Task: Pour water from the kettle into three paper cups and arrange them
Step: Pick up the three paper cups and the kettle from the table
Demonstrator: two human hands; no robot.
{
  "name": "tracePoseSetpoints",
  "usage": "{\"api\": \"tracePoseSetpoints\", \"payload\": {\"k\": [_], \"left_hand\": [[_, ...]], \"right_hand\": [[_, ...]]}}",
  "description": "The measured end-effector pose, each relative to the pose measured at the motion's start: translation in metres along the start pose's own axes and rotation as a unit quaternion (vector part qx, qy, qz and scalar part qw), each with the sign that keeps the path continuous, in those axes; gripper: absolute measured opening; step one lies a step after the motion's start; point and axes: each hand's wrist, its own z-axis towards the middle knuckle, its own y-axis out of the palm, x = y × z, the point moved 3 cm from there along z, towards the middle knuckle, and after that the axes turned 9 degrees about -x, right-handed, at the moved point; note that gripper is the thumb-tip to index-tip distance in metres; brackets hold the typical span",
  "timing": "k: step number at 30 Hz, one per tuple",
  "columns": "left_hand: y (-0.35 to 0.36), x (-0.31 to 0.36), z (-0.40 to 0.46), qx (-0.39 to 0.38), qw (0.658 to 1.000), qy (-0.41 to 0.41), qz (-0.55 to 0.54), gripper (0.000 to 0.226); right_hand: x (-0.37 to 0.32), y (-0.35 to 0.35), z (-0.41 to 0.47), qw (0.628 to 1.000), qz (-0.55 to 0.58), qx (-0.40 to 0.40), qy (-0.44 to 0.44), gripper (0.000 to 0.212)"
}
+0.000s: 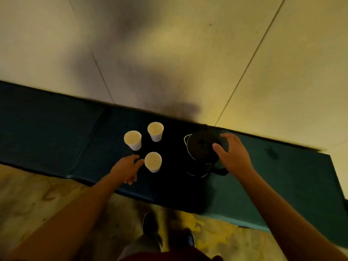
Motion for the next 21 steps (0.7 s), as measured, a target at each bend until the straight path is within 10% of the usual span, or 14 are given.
{"api": "tracePoseSetpoints", "payload": {"k": [9,21], "left_hand": [[0.012,0.004,0.029,-0.071,0.991,0.071,-0.093,0.044],[0.014,0.009,0.039,-0.066,0.987,0.066,-0.129,0.045]], "right_hand": [[0.055,0.021,-0.026,0.978,0.09,0.043,0.182,0.029],[0.072,0.039,-0.013,0.932,0.306,0.041,0.189,0.037]]}}
